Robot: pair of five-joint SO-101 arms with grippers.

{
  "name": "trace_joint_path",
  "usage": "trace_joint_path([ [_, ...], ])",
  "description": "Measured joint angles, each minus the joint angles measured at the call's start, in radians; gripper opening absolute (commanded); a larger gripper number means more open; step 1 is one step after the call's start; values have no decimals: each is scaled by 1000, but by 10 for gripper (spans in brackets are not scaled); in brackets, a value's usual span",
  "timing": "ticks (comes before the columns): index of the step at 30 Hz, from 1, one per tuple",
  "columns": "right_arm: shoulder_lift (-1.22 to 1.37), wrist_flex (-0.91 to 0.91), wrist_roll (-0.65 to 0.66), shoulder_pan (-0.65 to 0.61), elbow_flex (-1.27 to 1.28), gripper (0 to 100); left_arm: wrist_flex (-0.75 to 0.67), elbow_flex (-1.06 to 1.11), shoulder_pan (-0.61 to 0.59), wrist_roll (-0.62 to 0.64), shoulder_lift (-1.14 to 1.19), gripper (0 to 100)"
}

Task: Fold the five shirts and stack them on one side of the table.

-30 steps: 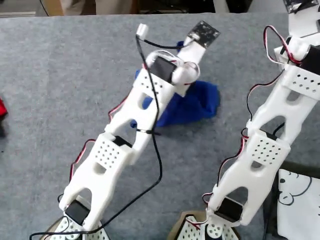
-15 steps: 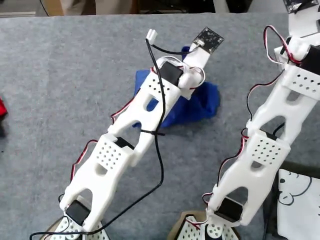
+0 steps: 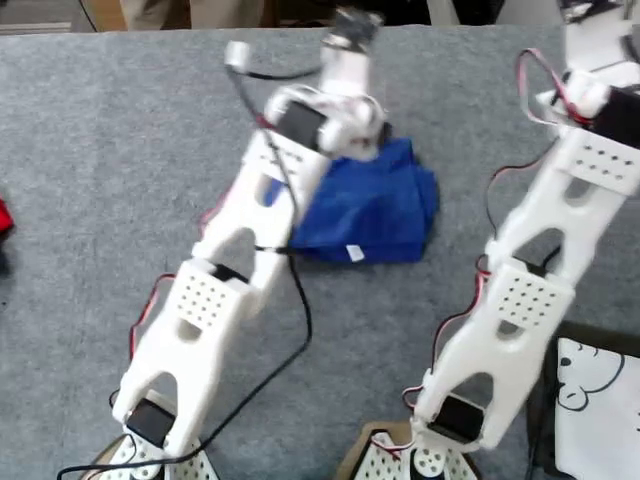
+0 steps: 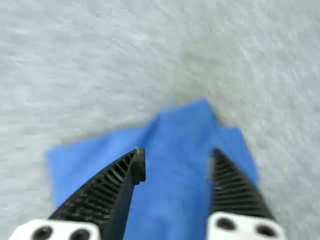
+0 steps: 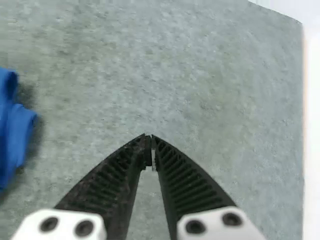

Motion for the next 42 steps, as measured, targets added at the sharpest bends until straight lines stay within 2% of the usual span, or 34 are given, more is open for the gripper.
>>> trace_joint_path([
  [5, -2, 11, -18, -161, 77, 5, 69, -44, -150, 3, 2, 21],
  [11, -12, 11, -51, -316, 374, 5, 20, -12, -176, 2, 91, 19],
  [17, -149, 11, -61, -328, 690, 5, -68, -5, -176, 77, 198, 19],
  [22, -288, -9, -84, -359, 984, 5, -77, -5, -176, 135, 255, 19],
  [30, -482, -259, -98, -384, 1467, 5, -61, 21, -175, 149, 262, 19],
  [35, -517, -479, -100, -384, 1738, 5, -124, 129, -186, 244, 262, 19],
  [42, -519, -555, -68, -371, 1884, 5, -169, 176, -193, 261, 262, 19],
])
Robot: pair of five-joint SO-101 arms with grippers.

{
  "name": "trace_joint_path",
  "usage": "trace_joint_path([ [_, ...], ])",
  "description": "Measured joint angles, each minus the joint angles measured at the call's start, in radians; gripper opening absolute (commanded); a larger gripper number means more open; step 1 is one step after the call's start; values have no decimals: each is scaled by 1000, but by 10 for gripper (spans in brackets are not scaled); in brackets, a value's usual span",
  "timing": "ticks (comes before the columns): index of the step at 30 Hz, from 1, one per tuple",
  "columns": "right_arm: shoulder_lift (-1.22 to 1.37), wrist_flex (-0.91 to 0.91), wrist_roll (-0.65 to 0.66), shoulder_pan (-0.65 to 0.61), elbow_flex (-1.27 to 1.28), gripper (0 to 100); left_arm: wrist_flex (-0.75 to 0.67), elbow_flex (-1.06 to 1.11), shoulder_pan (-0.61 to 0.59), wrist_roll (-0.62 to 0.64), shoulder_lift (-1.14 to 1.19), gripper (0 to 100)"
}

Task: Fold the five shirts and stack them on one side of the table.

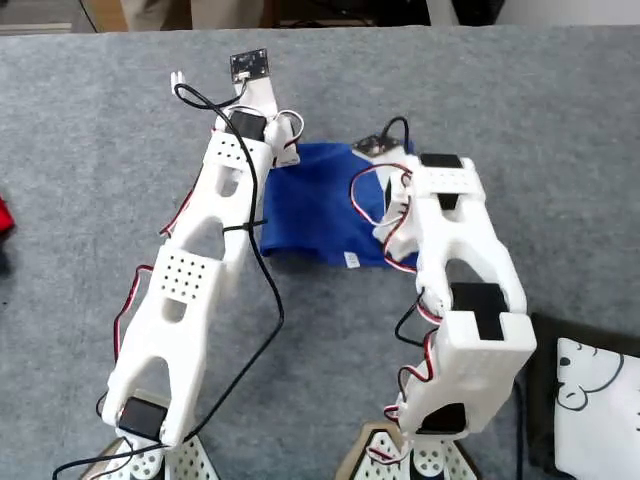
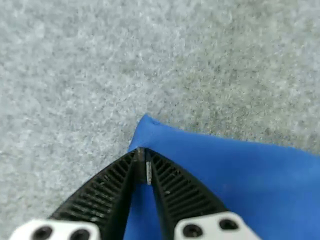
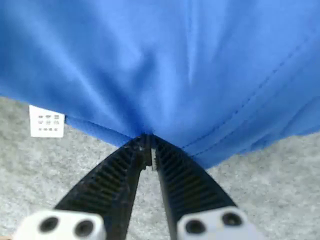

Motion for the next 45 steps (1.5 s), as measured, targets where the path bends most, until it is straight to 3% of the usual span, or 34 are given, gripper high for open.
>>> trace_joint_path([
  [6, -129, 46, 63, 58, 2, 5, 0, 2, 0, 0, 0, 19],
  [11, -347, 60, 71, 51, 2, 5, 0, 2, 0, 0, 0, 19],
  [15, -377, 25, 71, 21, 2, 5, 21, -12, 0, 0, 0, 19],
  [22, -167, -55, 71, 23, -130, 5, 224, -249, 0, 0, 0, 26],
  [25, -38, -55, 71, 23, -207, 5, 279, -330, 0, -23, -2, 109],
  [30, 106, -44, 71, 40, -299, 9, 324, -279, -5, -129, -2, 233],
  [32, 106, 5, 41, 49, -342, 43, 324, -244, -15, -143, 0, 235],
  [38, 94, 155, -133, 64, -453, 282, 331, -232, -23, -195, 0, 286],
  [45, 95, 158, -262, 14, -460, 292, 402, -232, -23, -219, 0, 308],
])
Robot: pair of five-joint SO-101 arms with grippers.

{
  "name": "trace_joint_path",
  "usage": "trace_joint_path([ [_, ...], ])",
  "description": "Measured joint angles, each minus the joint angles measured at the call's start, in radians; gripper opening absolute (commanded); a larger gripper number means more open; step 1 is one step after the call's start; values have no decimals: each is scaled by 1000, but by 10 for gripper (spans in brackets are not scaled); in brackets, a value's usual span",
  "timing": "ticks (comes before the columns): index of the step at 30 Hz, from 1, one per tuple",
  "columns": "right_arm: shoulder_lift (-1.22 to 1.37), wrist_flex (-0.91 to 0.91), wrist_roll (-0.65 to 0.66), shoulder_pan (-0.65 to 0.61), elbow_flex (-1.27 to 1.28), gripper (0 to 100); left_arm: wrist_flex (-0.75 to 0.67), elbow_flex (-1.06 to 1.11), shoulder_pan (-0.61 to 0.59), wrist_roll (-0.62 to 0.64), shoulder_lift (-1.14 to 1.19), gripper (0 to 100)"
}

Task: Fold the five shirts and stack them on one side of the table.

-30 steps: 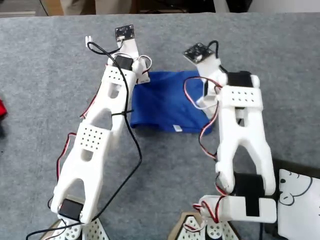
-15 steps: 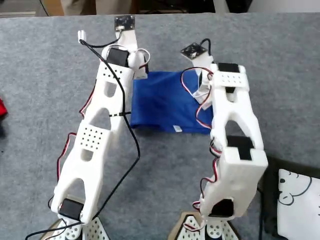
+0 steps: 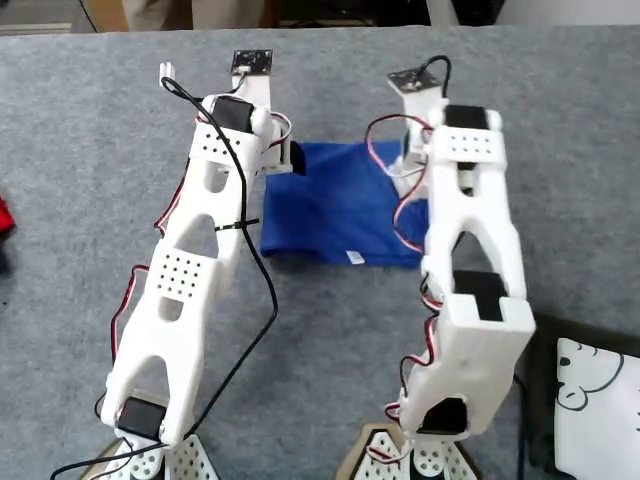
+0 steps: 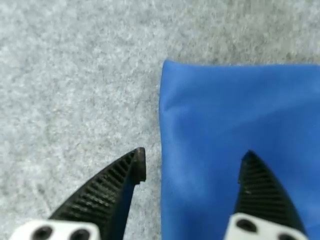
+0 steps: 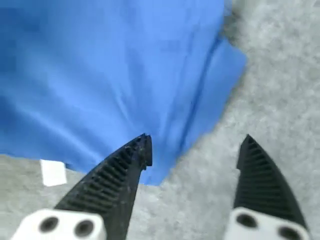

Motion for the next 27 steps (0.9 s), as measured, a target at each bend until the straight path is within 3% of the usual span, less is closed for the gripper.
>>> trace_joint_path([
  [6, 157, -74, -83, -9, -11, 292, -17, 54, 21, 2, 11, 305],
  [12, 301, -14, -95, -11, -152, 290, -29, 77, 51, 2, 61, 217],
  [15, 348, 40, -95, -11, -224, 227, -35, 77, 57, 3, 66, 182],
  [21, 445, 152, -95, -11, -379, 3, -37, 64, 71, 3, 69, 133],
  [27, 537, 249, -95, -6, -545, 4, -37, 63, 77, 3, 69, 81],
])
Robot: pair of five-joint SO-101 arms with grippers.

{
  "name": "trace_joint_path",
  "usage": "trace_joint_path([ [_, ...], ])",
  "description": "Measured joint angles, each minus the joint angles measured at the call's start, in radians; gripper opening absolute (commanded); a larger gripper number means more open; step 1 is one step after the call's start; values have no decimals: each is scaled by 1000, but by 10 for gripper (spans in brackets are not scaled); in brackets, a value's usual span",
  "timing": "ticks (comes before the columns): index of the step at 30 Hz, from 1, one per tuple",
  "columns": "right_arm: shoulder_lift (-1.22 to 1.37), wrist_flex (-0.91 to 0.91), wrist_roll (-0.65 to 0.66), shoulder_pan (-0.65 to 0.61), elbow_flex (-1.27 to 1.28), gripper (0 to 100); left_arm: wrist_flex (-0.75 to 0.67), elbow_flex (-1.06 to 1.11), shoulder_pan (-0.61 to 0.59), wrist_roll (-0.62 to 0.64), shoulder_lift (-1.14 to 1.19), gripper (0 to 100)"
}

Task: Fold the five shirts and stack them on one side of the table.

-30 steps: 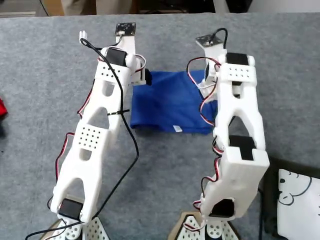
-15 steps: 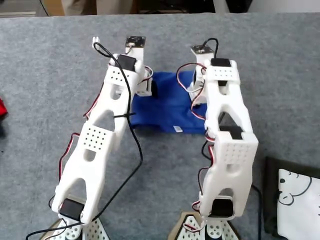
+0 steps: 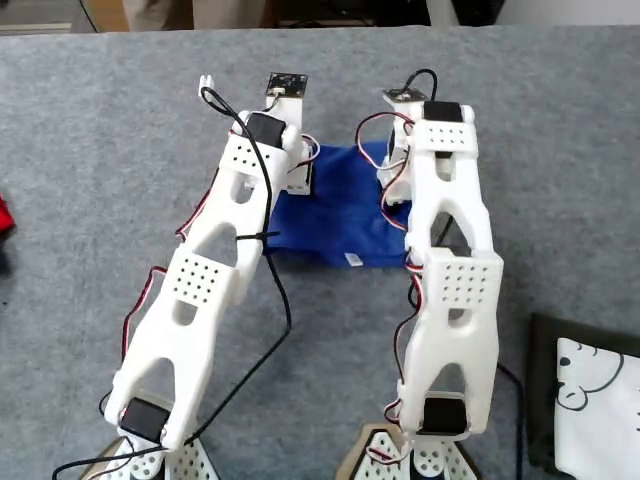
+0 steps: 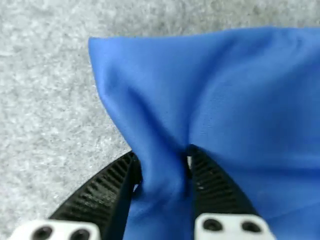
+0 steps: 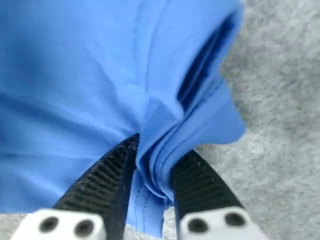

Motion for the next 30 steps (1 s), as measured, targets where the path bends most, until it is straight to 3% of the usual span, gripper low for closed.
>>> trace_joint_path([
  [4, 48, 51, 0, 0, -92, 4, -5, -2, 2, 0, 0, 15],
  [7, 61, 87, 0, -5, -155, 4, -14, -14, 3, 18, 2, 18],
  [15, 66, 155, -5, -8, -336, 4, 8, -183, 8, 244, 15, 18],
  [22, -3, 155, -5, 40, -298, 4, 21, -196, 58, 273, -18, 18],
  [30, -293, 155, 44, 199, -60, 4, 21, -196, 187, 285, -152, 18],
])
